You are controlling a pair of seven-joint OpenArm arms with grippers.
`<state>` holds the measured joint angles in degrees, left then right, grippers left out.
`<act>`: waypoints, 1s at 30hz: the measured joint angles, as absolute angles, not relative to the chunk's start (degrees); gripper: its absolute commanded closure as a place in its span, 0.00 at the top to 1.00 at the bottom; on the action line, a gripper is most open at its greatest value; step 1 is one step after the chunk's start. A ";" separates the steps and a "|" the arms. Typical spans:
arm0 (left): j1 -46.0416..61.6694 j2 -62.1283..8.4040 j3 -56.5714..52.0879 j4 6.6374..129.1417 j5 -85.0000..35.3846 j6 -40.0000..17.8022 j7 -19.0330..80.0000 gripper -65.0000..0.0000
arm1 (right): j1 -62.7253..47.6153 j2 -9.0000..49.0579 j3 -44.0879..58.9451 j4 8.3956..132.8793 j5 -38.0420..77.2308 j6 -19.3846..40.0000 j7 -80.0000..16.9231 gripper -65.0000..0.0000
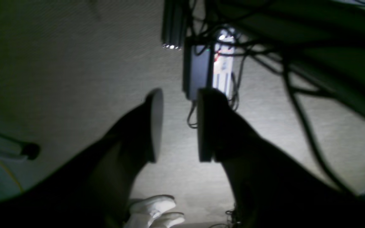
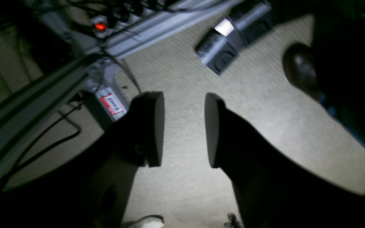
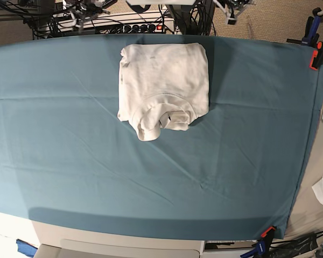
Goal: Fold the T-shirt properly
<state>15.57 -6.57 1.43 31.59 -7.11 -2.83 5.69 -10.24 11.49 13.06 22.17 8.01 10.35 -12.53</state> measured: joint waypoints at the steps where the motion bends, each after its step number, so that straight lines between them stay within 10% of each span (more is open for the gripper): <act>1: 15.16 -6.31 1.43 31.20 -7.14 -2.81 5.72 0.30 | -9.85 11.18 13.06 22.17 6.55 10.26 -12.56 0.32; 30: 10.46 -2.70 1.43 23.59 -7.11 -8.60 5.67 0.03 | -9.21 5.48 13.06 22.17 4.45 10.26 -11.94 0.02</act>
